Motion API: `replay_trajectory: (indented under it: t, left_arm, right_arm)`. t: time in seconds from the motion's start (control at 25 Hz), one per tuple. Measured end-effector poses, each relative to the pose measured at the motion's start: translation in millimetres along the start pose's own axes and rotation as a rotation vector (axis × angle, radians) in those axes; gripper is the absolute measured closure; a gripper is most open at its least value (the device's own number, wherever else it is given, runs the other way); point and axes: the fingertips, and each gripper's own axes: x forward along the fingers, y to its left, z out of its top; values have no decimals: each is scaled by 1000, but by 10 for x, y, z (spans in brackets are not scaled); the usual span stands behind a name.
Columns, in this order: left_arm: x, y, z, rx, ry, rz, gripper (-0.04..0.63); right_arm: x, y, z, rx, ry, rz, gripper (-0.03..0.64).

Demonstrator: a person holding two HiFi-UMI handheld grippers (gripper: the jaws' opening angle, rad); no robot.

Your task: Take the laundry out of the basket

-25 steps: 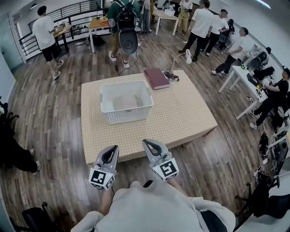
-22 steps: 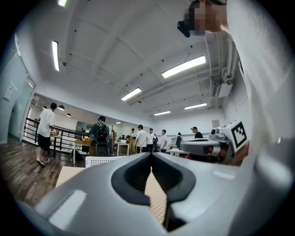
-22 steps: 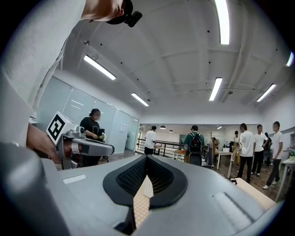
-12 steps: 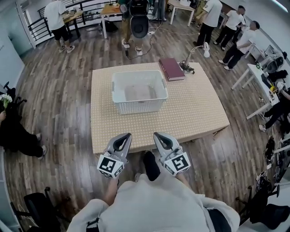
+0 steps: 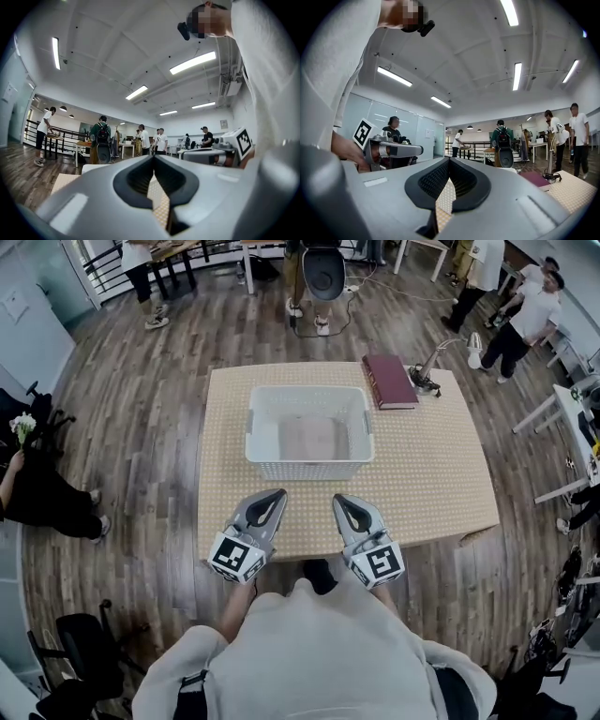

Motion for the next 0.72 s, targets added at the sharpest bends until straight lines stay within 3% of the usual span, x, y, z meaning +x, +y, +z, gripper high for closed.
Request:
replay_trajectory:
  t: [0.44, 0.72]
  left_arm:
    - [1057, 714, 282, 38, -1, 100, 588]
    - [1319, 928, 372, 72, 19, 114, 588]
  right_arm:
    - [846, -1151, 240, 22, -53, 53, 617]
    - [1126, -1453, 280, 69, -73, 47, 617]
